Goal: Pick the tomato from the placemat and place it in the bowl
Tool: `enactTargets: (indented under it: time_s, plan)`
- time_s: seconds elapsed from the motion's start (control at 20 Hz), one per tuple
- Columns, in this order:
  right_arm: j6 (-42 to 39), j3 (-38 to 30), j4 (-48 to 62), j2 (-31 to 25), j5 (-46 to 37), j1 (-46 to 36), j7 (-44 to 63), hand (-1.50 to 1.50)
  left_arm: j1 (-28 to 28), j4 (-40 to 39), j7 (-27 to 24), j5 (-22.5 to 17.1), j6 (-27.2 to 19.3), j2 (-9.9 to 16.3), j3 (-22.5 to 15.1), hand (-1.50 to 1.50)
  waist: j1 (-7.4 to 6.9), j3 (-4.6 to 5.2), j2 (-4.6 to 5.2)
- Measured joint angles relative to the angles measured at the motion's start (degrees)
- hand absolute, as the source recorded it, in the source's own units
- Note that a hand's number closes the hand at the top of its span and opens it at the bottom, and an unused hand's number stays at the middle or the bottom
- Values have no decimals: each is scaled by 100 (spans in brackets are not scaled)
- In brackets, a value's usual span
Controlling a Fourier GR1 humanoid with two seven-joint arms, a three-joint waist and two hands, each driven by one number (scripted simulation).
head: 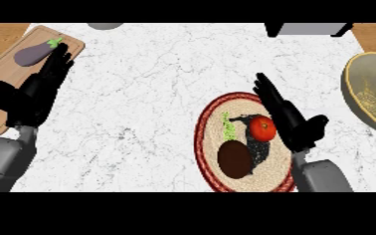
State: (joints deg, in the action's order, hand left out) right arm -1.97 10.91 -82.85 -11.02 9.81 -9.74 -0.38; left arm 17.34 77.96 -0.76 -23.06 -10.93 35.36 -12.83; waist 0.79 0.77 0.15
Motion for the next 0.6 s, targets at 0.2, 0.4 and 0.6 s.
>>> enactTargets:
  time_s: [0.2,0.4,0.6]
  plan:
    - [24,-296,-517,-413,-189,-312,-86,150,-132,-36,-83,107,-146,-24,149,0,-36,-49,-27]
    - [28,-576,-725,-1574,-1072,-443,43,-150,-298,-39,-66,184,-415,-2,261,0,62,19,-85]
    - [954,-808,-935,-1915,-2007,287,681,-150,-532,9,-19,156,-593,-25,362,0,214,-23,-125]
